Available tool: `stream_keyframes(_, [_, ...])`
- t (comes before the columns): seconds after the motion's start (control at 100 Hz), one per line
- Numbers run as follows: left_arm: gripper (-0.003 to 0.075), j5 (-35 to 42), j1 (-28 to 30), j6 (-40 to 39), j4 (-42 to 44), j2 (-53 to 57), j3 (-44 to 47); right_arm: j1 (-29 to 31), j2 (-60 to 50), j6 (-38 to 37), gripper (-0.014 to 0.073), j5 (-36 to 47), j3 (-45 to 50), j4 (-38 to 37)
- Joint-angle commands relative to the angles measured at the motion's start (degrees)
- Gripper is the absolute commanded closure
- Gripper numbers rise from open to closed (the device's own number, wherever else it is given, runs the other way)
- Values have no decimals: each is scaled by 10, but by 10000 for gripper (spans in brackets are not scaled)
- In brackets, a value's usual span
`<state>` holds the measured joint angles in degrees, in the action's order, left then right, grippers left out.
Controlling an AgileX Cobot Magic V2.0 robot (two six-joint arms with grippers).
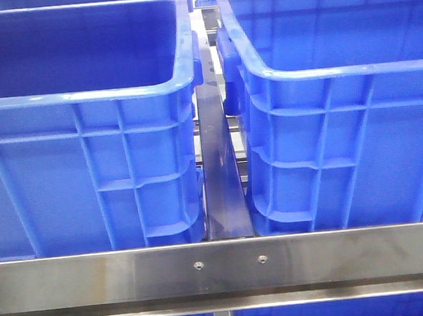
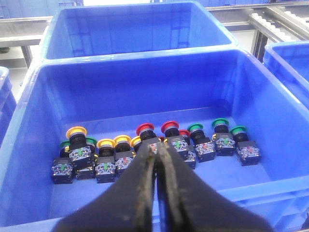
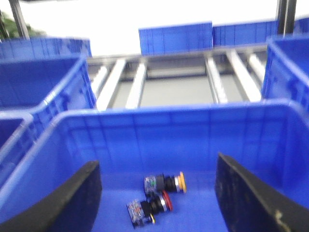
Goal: Pick red and yellow buttons and place in box
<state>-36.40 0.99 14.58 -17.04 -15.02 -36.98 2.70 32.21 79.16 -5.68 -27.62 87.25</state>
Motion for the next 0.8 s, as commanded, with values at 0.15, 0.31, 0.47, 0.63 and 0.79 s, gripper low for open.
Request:
stream_keyframes(0.15, [739,47,1,-6,-12,-8,-14,0,-102,7,76,-1,33,9])
stream_keyframes(0.31, [739,47,1,-6,-12,-8,-14,0,-125,7,120,0,46,9])
stream_keyframes(0.47, [739,47,1,-6,-12,-8,-14,0,-124,7,346,0,46,9])
stream_keyframes(0.63, [739,47,1,-6,-12,-8,-14,0,-124,7,618,0,46,9])
stream_keyframes(0.79, [739,47,1,-6,-12,-8,-14,0,-124,7,662,0,46,10])
